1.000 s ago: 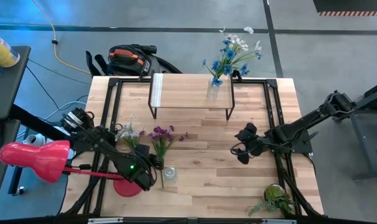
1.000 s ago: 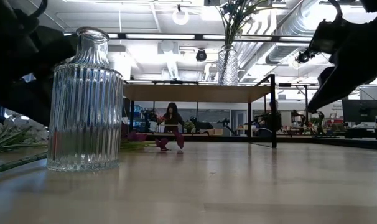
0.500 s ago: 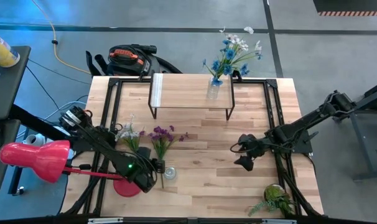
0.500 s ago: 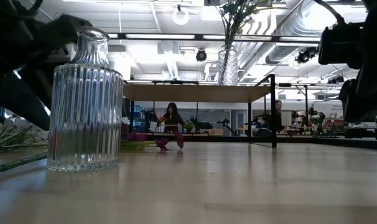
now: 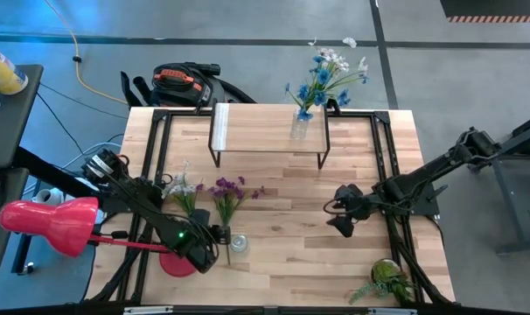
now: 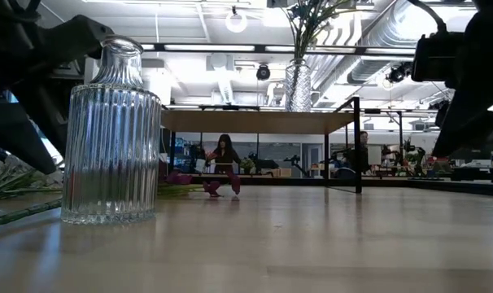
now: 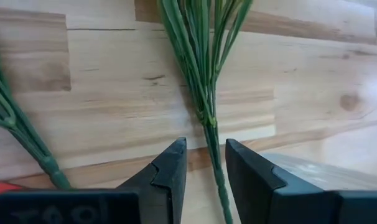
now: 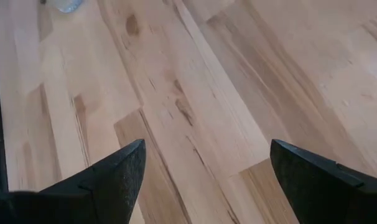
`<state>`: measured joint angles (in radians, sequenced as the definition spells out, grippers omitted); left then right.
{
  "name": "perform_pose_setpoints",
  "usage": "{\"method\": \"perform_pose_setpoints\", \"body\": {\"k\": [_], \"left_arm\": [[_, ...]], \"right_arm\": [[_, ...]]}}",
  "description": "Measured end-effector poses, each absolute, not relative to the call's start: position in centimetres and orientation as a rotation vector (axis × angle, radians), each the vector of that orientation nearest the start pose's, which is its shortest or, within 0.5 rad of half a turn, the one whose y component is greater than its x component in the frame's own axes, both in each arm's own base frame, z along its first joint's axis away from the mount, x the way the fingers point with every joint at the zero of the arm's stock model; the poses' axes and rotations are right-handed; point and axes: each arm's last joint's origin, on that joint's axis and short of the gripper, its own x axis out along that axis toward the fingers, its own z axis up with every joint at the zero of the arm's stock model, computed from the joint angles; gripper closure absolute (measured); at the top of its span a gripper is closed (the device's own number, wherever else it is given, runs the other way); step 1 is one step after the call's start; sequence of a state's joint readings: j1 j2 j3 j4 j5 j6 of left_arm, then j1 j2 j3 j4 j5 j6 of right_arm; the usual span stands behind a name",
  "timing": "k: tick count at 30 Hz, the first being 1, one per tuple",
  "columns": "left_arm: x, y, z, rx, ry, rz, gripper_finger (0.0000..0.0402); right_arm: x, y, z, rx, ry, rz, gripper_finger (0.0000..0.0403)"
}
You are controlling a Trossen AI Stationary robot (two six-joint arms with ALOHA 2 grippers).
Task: Pick and place flowers into a vace then onto a shelf
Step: Put the violet flowers into the transparent vase
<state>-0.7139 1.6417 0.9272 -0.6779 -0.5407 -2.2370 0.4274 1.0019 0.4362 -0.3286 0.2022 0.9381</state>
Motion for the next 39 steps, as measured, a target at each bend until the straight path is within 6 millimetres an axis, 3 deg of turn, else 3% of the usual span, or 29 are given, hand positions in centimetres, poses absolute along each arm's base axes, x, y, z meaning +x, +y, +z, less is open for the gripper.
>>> {"method": "perform_pose_setpoints", "body": {"k": [39], "left_arm": [[22.45, -17.53, 16.10, -1.225, 0.649, 0.950, 0.0257]], "right_arm": [[16.44, 6.44, 17.10, 0.502, 0.799, -0.272, 0.0070]]}}
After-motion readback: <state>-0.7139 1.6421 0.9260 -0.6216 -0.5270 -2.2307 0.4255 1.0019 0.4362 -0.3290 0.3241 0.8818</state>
